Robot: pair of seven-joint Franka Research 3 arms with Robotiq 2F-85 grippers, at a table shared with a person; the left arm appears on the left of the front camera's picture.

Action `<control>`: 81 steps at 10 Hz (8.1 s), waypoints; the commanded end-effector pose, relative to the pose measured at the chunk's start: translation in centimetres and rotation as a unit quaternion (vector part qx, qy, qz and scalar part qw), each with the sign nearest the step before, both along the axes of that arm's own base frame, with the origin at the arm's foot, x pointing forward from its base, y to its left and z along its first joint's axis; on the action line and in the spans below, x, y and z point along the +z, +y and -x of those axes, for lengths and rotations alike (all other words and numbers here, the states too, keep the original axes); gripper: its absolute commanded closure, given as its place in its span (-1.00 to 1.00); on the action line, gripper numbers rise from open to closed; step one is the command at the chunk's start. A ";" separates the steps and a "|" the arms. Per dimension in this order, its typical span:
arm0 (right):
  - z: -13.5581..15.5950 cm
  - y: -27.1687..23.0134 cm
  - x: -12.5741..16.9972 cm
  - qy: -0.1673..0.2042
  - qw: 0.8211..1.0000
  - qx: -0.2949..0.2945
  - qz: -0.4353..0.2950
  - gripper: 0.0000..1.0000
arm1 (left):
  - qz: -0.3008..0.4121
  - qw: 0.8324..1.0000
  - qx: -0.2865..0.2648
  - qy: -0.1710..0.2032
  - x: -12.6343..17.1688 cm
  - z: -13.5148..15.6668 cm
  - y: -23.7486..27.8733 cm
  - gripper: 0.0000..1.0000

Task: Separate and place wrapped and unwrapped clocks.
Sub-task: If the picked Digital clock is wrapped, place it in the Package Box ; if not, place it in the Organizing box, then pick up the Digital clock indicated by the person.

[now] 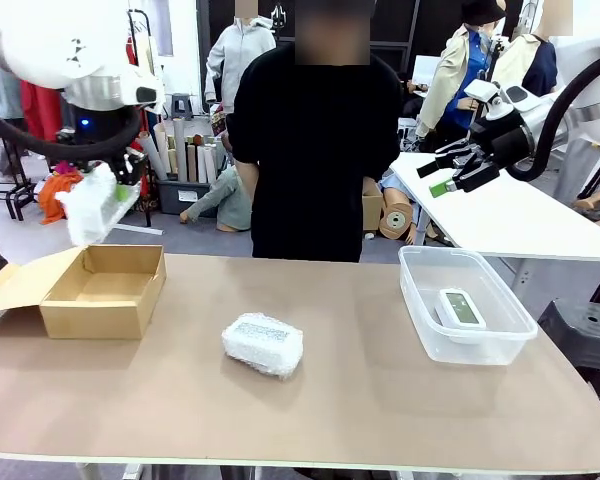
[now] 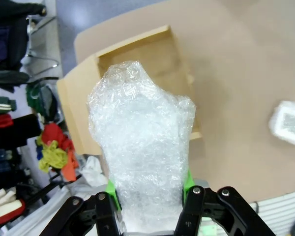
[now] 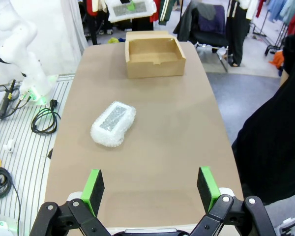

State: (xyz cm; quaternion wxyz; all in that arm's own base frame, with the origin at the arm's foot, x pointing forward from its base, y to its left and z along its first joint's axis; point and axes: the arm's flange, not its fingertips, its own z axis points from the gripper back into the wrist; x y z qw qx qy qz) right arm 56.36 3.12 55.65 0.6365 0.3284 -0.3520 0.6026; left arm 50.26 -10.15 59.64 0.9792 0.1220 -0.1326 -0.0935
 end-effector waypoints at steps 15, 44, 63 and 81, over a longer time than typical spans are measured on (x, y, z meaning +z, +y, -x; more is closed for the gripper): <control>0.1 0.0 0.2 -0.004 1.000 0.002 0.000 -1.00 | 0.038 0.997 0.030 0.058 -6.0 -7.4 6.7 1.00; 0.1 0.0 0.2 -0.004 1.000 0.002 0.000 -1.00 | 0.019 0.985 0.136 0.105 -22.5 -15.6 9.5 1.00; 0.1 0.0 0.2 -0.004 1.000 0.002 0.000 -1.00 | 0.056 0.985 0.144 0.081 -19.4 -13.8 8.4 -1.00; 0.1 0.0 0.2 -0.004 1.000 0.002 0.000 -1.00 | 0.128 0.857 -0.452 0.210 -11.2 -5.2 4.0 -1.00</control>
